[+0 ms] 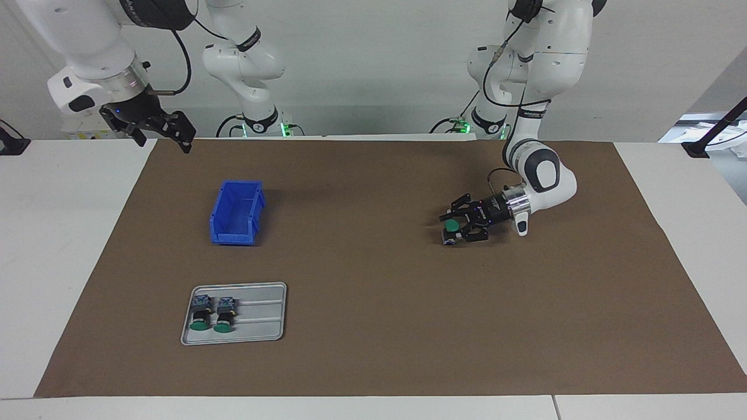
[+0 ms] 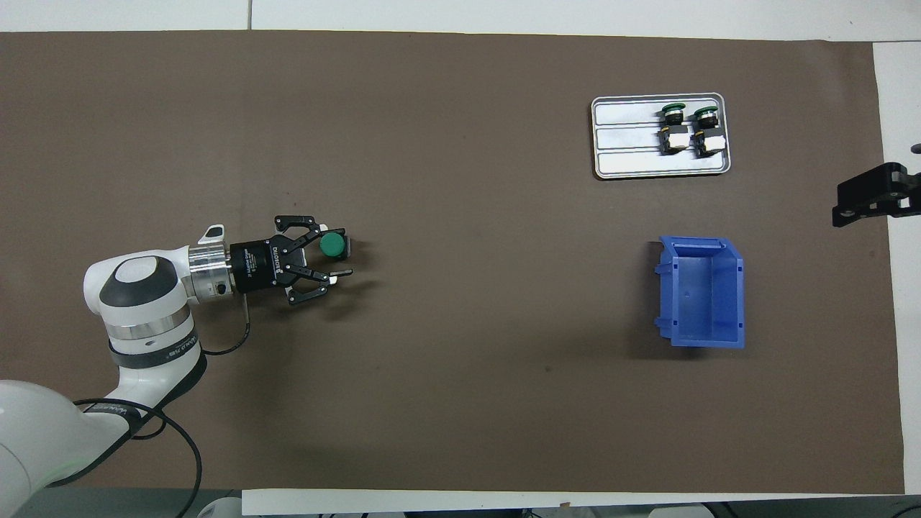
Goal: Place and press button with both arms
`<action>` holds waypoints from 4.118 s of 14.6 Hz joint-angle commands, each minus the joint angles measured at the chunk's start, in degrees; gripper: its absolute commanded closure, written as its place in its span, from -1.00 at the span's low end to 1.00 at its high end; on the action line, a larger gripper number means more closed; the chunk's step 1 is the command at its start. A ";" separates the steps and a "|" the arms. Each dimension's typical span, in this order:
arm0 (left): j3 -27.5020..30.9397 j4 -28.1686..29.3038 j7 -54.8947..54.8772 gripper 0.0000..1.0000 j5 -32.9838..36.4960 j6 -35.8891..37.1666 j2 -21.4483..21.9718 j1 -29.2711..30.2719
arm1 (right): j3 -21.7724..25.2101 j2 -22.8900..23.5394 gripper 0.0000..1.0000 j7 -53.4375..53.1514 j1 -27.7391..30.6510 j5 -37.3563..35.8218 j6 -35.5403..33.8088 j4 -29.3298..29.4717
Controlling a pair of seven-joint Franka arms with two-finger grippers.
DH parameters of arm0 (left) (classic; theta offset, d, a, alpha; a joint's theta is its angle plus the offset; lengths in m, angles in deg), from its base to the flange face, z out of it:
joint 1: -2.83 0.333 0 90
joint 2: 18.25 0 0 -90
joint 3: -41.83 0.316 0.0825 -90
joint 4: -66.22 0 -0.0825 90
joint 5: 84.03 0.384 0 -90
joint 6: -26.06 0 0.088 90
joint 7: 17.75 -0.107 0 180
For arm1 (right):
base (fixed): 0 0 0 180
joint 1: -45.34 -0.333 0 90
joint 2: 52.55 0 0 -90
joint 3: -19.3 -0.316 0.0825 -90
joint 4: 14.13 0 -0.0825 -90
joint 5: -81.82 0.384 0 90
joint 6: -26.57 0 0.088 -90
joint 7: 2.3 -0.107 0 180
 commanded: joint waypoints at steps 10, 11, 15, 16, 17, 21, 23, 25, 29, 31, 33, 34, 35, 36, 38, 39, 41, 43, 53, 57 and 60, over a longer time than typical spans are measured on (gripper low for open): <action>0.62 1.88 4.04 -1.00 -0.70 -0.38 5.68 0.56 | 0.10 -1.05 -0.98 1.42 0.28 0.81 0.04 -1.29; 0.62 1.80 4.22 -1.00 -0.09 -0.38 6.13 0.65 | 0.10 -1.05 -0.98 1.42 0.28 0.81 0.04 -1.29; 0.79 -0.21 7.11 -1.00 10.59 -0.47 10.34 1.79 | 0.10 -1.05 -0.98 1.42 0.28 0.81 0.04 -1.29; 0.71 -1.88 8.43 -1.00 14.38 -0.38 10.52 2.40 | 0.10 -1.05 -0.98 1.42 0.28 0.81 0.04 -1.29; 0.70 -3.38 9.40 -1.00 17.37 -0.38 10.53 2.49 | 0.10 -1.05 -0.98 1.42 0.28 0.81 0.04 -1.29; 0.70 -9.44 9.84 -1.00 30.38 0.41 10.44 2.58 | 0.10 -1.05 -0.98 1.42 0.28 0.73 0.04 -1.29; 0.62 -14.00 9.76 -1.00 40.55 0.67 10.26 1.80 | 0.10 -1.05 -0.98 1.42 0.28 0.73 0.04 -1.29; 0.44 -18.66 9.76 -1.00 48.92 2.42 9.74 0.57 | 0.10 -1.05 -0.98 1.42 0.28 0.81 0.04 -1.29; 0.44 -24.65 9.93 -1.00 65.78 3.49 9.12 -3.72 | 0.10 -1.05 -0.98 1.42 0.28 0.81 0.04 -1.29; 0.35 -25.89 9.85 -0.99 73.97 4.10 9.03 -6.02 | 0.10 -1.05 -0.98 1.42 0.28 0.73 0.04 -1.29; 0.18 -27.20 9.23 -0.70 80.56 4.98 8.42 -8.13 | 0.10 -1.05 -0.98 1.42 0.28 0.73 0.04 -1.29; 0.09 -27.38 9.06 -0.52 83.64 4.46 8.24 -9.36 | 0.10 -1.05 -0.98 1.42 0.28 0.81 0.04 -1.29; 0.09 -27.73 8.97 -0.18 85.07 4.02 8.07 -10.41 | 0.10 -1.05 -0.98 1.42 0.28 0.81 0.04 -1.29; 0.00 -28.35 8.79 0.14 85.17 3.76 7.54 -10.77 | 0.10 -1.05 -0.98 1.42 0.28 0.73 0.04 -1.29; 0.00 -29.14 6.52 0.45 87.35 3.93 6.49 -12.87 | 0.10 -1.05 -0.98 1.42 0.20 0.81 0.04 -1.29; -0.09 -29.93 6.24 0.53 88.58 3.84 4.92 -13.41 | 0.10 -1.05 -0.98 1.42 0.28 0.81 0.04 -1.29; -0.17 -30.20 6.15 0.78 89.03 3.75 4.02 -14.20 | 0.10 -1.05 -0.98 1.42 0.28 0.73 0.04 -1.29; -0.09 -30.29 5.72 0.96 91.92 2.10 1.84 -16.57 | 0.10 -1.05 -0.98 1.42 0.28 0.73 0.04 -1.29; -0.17 -24.48 5.54 0.99 92.02 -6.00 2.62 -16.58 | 0.10 -1.05 -0.98 1.42 0.28 0.73 0.04 -1.29; -0.26 -22.56 5.54 1.00 92.02 -8.81 2.88 -16.40 | 0.10 -1.05 -0.98 1.42 0.28 0.73 0.04 -1.29; -0.26 -21.15 5.36 1.00 91.85 -10.22 3.32 -16.49 | 0.10 -1.05 -0.98 1.42 0.28 0.81 0.04 -1.29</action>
